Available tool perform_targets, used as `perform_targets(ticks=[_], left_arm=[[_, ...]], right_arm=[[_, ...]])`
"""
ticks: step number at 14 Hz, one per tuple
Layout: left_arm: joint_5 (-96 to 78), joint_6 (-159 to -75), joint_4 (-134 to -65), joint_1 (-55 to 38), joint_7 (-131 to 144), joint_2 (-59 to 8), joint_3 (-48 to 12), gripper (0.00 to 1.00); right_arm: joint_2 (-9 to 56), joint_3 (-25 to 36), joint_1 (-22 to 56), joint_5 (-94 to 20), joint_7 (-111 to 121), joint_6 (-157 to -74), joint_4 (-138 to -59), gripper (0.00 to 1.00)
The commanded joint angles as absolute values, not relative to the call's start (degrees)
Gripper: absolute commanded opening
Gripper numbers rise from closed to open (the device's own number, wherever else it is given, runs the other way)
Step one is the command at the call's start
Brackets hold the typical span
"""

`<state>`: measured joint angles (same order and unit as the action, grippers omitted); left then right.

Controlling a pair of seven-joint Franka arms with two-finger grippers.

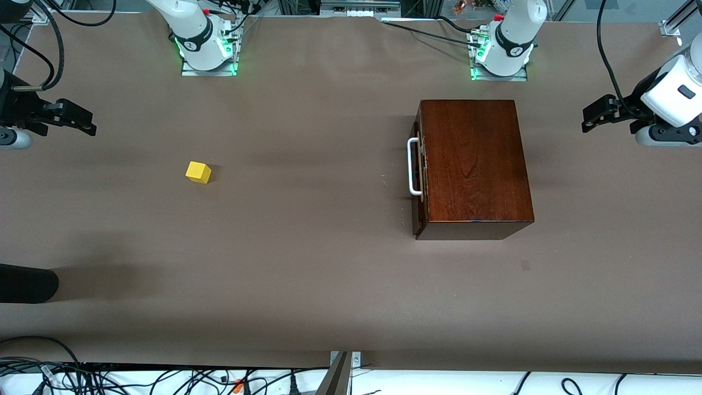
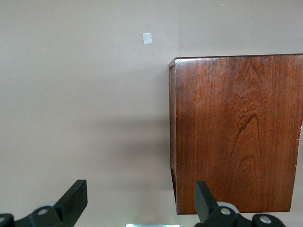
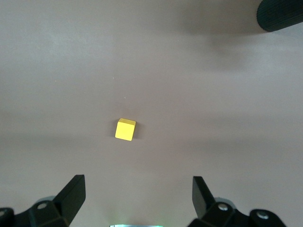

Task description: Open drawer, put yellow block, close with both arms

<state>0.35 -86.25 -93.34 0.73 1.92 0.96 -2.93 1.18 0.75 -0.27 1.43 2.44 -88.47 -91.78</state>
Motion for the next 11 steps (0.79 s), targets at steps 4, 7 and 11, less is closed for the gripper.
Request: perform_targets(ticks=[4,7,11], left_arm=[[0.35,-84.64,-91.23,0.53,2.46,0.0,-2.81,1.0],[0.35,-83.5,-91.23,0.35,2.46,0.0,-2.9,1.0],[-3.16,-79.37,-91.49,-1.84,3.25,-1.58,-5.7,1.0]], right_arm=[[1.67,0.09,-0.79,1.32,2.02,-88.07,-90.7,1.0],[1.58,0.09,-0.79,1.32,2.02,-88.07,-90.79,1.0],[1.58,0.09,-0.79,1.32,2.02,-88.07,-90.7,1.0]])
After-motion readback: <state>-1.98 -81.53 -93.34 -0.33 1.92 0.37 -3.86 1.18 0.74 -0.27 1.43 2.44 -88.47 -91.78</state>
